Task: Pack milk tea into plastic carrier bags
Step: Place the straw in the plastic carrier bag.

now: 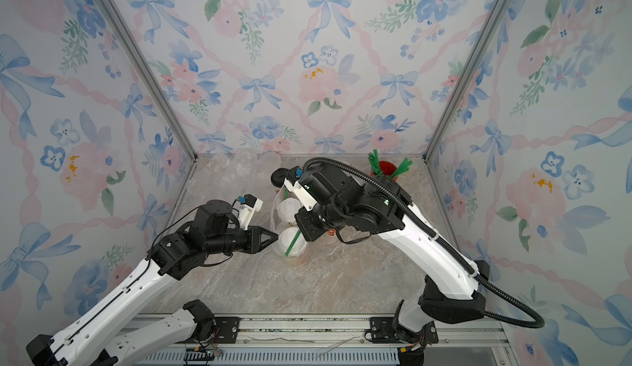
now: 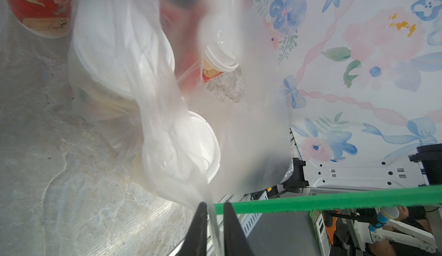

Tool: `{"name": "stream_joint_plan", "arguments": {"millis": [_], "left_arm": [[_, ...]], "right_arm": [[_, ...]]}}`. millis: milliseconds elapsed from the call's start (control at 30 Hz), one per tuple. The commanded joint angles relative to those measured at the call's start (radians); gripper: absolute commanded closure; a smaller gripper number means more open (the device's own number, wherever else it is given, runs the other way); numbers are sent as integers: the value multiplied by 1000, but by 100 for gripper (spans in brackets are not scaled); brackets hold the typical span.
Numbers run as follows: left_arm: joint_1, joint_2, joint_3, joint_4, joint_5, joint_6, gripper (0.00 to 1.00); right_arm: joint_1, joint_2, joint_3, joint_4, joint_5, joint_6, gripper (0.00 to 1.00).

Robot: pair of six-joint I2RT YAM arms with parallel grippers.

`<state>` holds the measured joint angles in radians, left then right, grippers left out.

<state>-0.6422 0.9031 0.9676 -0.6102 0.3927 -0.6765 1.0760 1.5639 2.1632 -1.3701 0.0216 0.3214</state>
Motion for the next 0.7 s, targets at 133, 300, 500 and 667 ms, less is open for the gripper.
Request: {"name": "stream_joint_plan", "arguments": {"millis": [133, 300, 500, 667], "left_arm": [[-7, -4, -5, -8, 31, 18, 97], [-8, 2, 0, -8, 21, 17, 97], [-7, 2, 9, -6, 16, 18, 98], [-7, 0, 10, -6, 5, 16, 99]], "right_arm": [[13, 33, -24, 6, -57, -29, 93], [12, 49, -49, -7, -71, -44, 93], [12, 70, -90, -15, -24, -62, 93], [11, 76, -173, 46, 0, -56, 93]]}}
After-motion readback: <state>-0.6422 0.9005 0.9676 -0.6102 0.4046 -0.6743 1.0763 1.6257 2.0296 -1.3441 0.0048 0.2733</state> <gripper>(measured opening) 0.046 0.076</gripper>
